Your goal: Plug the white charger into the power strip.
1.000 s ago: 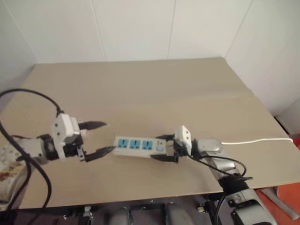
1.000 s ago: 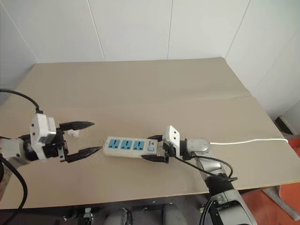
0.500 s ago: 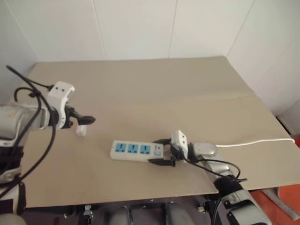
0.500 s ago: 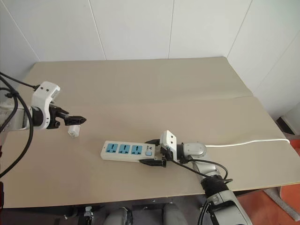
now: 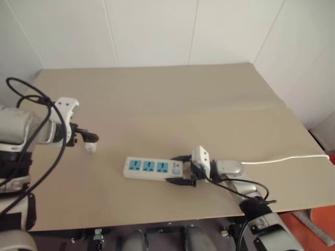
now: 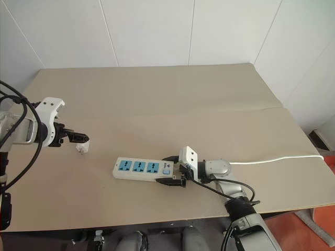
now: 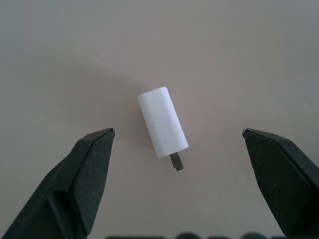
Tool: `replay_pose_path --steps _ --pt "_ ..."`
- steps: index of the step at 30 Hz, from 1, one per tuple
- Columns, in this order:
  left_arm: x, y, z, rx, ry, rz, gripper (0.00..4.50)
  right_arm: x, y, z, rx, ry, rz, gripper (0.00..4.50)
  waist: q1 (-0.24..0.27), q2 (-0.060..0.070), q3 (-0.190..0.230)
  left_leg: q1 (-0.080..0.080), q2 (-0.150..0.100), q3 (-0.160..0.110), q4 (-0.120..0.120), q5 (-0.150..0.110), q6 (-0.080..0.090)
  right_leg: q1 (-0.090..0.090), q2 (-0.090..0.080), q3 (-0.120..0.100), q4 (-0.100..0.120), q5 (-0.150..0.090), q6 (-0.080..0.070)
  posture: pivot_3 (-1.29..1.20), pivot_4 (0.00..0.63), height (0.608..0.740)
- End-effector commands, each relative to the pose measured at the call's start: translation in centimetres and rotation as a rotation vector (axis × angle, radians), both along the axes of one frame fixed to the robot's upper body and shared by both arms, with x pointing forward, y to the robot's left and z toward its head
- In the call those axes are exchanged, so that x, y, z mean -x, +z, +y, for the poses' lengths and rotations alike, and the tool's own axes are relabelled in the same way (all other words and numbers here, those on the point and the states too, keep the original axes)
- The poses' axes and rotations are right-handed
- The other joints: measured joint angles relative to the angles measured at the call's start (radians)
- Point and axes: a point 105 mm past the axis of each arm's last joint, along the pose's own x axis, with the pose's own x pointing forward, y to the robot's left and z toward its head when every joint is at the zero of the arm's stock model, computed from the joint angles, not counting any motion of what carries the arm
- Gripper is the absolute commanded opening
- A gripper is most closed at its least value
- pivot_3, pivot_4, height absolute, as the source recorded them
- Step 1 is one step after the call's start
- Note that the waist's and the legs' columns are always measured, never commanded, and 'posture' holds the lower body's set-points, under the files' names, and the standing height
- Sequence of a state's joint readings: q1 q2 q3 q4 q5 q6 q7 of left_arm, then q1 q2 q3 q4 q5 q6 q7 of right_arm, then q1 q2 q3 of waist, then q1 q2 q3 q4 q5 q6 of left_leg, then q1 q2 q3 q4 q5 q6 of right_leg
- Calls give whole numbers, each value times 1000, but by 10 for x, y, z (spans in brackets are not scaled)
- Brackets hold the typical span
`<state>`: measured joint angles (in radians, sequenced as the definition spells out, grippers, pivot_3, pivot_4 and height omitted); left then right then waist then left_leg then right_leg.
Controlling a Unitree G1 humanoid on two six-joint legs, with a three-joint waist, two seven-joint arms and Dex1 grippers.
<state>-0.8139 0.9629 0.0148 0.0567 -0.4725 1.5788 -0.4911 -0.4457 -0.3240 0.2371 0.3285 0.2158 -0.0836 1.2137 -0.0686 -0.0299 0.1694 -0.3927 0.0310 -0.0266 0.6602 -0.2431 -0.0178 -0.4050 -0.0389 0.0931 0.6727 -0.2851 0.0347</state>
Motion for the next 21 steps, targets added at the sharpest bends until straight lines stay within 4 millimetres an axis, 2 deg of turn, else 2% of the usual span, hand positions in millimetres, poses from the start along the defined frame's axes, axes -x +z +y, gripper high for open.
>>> replay_pose_path --steps 1,10,16,21 --pt "0 0 3 28 33 26 4500 4 0 4 10 20 -11 3468 0 0 0 0 0 0 0 0 0 0 0 0 0 0 0 0 150 740" --pt "-22 -3 9 132 196 100 4500 4 0 4 10 16 -10 3468 2 -1 0 0 -1 0 1 0 0 0 0 0 1 0 0 0 150 740" --pt "-34 -16 3 164 289 191 4500 3 1 4 11 10 -13 3468 1 -1 0 0 -1 0 1 0 0 -1 -1 -2 3 0 0 0 150 740" --pt "-41 -29 6 145 329 206 4500 3 0 4 4 -7 -6 3468 1 -1 0 0 -1 0 1 0 0 -1 -2 -2 8 0 0 0 150 740"
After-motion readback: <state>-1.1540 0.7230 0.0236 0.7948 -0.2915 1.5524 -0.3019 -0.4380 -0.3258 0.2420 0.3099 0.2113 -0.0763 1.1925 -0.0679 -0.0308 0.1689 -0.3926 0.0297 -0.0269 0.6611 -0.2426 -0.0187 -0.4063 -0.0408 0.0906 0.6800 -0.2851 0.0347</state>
